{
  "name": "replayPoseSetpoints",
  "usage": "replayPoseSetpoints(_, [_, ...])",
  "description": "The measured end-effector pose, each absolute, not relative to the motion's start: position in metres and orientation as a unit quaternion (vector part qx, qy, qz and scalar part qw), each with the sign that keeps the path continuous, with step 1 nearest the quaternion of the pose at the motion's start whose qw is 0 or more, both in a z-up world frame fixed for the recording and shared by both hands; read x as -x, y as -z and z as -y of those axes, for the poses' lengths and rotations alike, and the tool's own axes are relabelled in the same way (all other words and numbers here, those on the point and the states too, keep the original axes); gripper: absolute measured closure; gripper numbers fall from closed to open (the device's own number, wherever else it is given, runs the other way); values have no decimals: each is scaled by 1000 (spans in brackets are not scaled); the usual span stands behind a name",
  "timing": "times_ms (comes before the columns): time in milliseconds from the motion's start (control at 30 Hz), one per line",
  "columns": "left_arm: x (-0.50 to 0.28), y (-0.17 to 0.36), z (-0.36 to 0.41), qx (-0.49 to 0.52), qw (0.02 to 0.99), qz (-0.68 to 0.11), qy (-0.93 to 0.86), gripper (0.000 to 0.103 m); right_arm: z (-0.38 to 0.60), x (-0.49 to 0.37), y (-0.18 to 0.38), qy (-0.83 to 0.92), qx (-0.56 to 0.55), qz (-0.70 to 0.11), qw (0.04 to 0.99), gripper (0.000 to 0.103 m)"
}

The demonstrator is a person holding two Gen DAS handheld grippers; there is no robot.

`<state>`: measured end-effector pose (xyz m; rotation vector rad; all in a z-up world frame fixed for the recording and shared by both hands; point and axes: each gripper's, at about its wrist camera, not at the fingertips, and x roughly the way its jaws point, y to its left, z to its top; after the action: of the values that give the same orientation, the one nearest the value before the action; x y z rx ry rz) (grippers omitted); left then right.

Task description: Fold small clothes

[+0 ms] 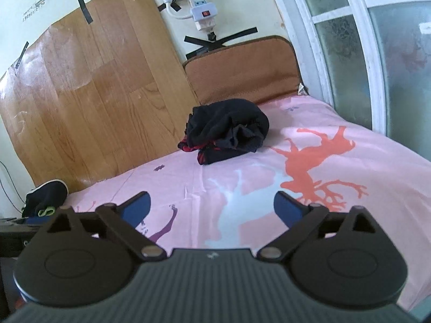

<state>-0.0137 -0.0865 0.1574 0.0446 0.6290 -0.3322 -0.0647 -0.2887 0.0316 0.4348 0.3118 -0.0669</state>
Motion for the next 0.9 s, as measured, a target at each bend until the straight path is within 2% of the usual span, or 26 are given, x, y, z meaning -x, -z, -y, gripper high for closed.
replayPoseSetpoints(300, [12,-153,79,-15,937,-314,153,0,278,55,-27,39,-198,-154,967,0])
replayPoseSetpoints(467, [6,-147,75,-25,932,-332,145,0,276,44,-21,50,-240,-165,955,0])
replayPoseSetpoints(700, [6,-137,63,-9,926,-353,136,0,259,36,-16,56,-209,-170,961,0])
replayPoseSetpoints(900, [7,-133,54,5,924,-363,118,0,260,34,-9,73,-235,-188,951,0])
